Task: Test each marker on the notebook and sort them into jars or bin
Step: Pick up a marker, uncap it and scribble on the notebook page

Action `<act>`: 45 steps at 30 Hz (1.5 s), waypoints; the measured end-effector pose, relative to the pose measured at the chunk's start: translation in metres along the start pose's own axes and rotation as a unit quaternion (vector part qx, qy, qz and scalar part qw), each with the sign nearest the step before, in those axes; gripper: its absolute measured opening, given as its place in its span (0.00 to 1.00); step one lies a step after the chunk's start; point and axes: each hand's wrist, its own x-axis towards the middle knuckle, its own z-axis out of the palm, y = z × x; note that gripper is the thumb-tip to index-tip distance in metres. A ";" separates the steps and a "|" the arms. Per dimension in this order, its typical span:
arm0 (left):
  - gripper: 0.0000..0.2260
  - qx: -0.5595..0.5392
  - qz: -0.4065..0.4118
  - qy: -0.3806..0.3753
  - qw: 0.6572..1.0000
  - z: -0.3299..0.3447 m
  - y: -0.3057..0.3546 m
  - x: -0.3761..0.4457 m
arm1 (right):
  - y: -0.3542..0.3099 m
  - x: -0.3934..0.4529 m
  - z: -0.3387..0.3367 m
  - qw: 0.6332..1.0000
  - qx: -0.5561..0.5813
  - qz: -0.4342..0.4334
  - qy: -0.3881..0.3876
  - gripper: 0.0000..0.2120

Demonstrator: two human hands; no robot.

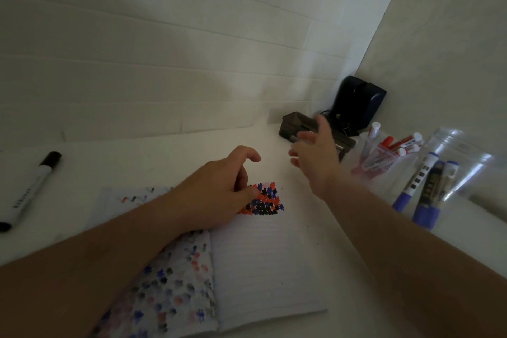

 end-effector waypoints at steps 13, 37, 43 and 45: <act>0.26 0.057 -0.079 0.084 0.992 -0.029 -0.008 -0.008 | -0.007 -0.093 0.040 0.925 -0.210 -0.188 -0.257 0.40; 0.25 -0.190 -0.196 0.095 0.957 -0.075 0.066 -0.006 | -0.007 -0.098 0.034 0.927 -0.173 -0.260 -0.207 0.51; 0.06 -0.329 -0.194 0.049 0.923 -0.015 0.039 0.014 | -0.002 -0.076 0.006 0.967 0.165 -0.130 -0.147 0.18; 0.06 -0.064 -0.107 0.032 0.992 -0.008 0.023 0.010 | 0.002 -0.070 0.002 0.967 0.190 -0.074 -0.150 0.20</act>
